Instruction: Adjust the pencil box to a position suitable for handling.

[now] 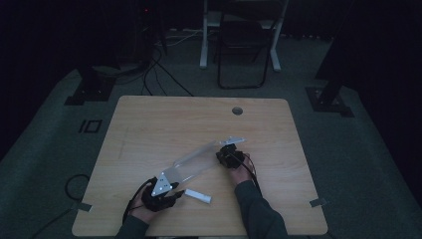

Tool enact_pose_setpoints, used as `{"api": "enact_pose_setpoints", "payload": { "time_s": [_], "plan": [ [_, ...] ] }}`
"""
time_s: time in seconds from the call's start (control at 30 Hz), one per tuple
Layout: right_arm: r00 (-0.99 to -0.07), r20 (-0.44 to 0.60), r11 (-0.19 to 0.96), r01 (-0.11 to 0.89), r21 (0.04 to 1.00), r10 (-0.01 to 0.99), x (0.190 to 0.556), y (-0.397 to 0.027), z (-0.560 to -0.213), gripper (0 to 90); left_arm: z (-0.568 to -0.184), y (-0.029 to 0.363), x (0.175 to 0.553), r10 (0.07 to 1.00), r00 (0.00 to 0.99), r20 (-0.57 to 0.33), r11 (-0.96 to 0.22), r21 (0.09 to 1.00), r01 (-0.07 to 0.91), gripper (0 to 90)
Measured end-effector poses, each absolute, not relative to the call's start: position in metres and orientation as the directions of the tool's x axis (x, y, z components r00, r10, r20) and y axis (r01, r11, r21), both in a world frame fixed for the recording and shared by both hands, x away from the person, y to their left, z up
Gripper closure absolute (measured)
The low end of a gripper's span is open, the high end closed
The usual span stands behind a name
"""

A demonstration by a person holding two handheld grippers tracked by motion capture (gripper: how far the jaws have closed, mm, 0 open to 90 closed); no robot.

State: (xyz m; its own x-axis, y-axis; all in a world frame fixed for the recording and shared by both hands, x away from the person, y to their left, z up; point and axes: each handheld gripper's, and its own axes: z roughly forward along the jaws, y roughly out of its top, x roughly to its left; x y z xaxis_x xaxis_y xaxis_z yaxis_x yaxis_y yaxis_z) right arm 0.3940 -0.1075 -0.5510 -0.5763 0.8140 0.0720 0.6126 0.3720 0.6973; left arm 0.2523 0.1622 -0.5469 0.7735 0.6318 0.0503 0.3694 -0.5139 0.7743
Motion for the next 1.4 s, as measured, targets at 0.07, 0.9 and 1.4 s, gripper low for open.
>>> {"api": "enact_pose_setpoints", "payload": {
  "time_s": [0.07,0.9,1.4],
  "plan": [
    [-0.583,0.075,0.373,0.607,0.702,0.809,0.394,-0.108,-0.550,79.6,-0.547,0.161,0.252,0.627,0.778,0.052,-0.513,0.779,0.361,61.8],
    [-0.621,0.052,0.384,0.545,0.745,0.782,0.353,-0.145,-0.546,67.4,-0.542,0.153,0.251,0.591,0.805,0.049,-0.502,0.804,0.319,47.0],
    [-0.588,0.043,0.367,0.559,0.743,0.808,0.373,-0.112,-0.543,71.9,-0.541,0.155,0.249,0.591,0.804,0.058,-0.503,0.806,0.312,48.2]
  ]
}}
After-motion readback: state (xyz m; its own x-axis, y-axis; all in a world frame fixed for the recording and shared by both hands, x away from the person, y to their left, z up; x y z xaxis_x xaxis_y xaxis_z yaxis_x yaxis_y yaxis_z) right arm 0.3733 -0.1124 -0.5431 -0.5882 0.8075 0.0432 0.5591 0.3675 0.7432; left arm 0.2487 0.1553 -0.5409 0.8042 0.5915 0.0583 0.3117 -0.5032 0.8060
